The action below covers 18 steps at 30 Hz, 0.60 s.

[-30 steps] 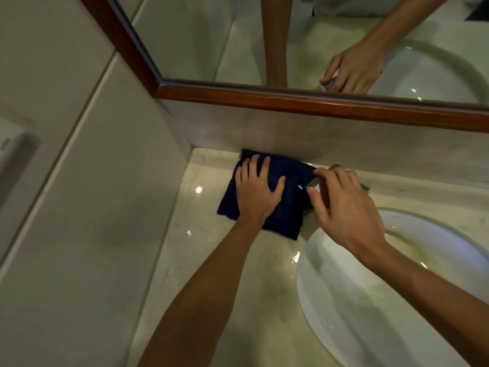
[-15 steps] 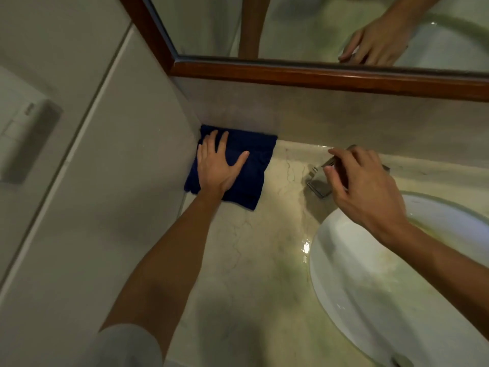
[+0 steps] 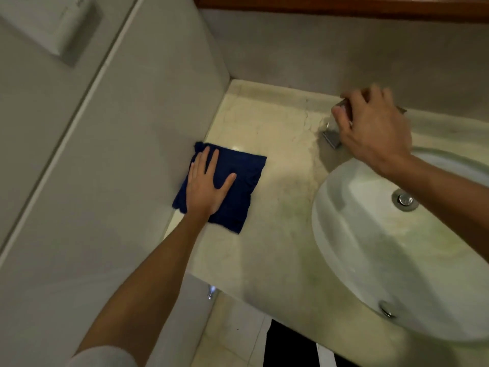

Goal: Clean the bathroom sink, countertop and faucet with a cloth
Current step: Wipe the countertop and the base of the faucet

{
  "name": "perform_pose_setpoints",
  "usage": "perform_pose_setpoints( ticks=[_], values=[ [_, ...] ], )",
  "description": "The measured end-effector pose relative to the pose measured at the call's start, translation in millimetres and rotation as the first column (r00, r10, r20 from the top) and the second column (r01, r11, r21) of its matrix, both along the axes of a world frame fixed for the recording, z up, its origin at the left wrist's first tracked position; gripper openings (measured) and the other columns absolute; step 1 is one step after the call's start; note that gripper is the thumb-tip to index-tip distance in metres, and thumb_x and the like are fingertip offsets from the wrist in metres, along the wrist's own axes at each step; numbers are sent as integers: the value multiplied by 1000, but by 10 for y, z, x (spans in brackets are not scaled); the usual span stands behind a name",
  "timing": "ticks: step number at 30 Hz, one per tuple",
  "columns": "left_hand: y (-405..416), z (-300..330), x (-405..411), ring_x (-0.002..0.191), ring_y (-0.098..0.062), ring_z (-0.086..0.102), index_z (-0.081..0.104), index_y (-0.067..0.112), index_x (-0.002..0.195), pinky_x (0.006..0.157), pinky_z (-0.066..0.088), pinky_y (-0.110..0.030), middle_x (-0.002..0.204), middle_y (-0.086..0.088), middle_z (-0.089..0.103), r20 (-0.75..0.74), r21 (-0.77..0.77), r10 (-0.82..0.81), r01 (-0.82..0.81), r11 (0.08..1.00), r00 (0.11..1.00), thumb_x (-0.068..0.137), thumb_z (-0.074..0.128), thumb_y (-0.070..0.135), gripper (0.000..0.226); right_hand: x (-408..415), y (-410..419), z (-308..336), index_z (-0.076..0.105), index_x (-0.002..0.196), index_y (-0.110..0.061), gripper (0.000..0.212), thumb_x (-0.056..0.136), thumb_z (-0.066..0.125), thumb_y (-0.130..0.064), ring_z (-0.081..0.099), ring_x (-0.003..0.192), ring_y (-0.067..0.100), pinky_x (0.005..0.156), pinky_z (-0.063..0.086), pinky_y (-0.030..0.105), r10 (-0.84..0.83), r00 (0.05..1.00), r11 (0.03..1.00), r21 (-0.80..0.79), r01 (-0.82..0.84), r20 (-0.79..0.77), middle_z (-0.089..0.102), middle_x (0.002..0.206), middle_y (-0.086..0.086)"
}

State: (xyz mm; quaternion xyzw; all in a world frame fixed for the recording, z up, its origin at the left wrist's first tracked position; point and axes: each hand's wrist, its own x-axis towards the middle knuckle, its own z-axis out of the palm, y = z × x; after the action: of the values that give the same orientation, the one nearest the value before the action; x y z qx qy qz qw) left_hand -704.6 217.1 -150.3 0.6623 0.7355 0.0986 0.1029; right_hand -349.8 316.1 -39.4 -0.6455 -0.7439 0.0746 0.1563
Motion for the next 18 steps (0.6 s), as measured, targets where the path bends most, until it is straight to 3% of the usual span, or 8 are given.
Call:
perform_pose_setpoints(
  ticks=[7,13,18],
  values=[
    [-1315,3,-415,155,-28,22,25,16,162,125,19,-54,168,-9,23,-27,-13,-5,4,1000,1000,100,41,64,80,21,-4,-4,57,124,-7,45,104,36,-40,47,119,40,83,46,48,23,998,1000,12,-22,-52,50,123,24],
    [-1438,-2,-262,155,-30,20,23,15,162,126,14,-55,168,-11,21,-65,-34,53,-55,998,997,100,38,65,81,-11,36,-8,54,128,-4,49,105,35,-42,46,121,43,90,46,51,46,999,999,-12,-46,16,46,130,25],
    [-1659,0,422,157,-31,15,19,17,163,126,13,-54,170,-9,15,-77,-84,71,-77,993,995,100,34,68,83,-11,41,-29,51,130,-2,52,105,33,-43,45,123,44,95,44,54,53,998,999,-4,-53,30,45,133,26]
  ],
)
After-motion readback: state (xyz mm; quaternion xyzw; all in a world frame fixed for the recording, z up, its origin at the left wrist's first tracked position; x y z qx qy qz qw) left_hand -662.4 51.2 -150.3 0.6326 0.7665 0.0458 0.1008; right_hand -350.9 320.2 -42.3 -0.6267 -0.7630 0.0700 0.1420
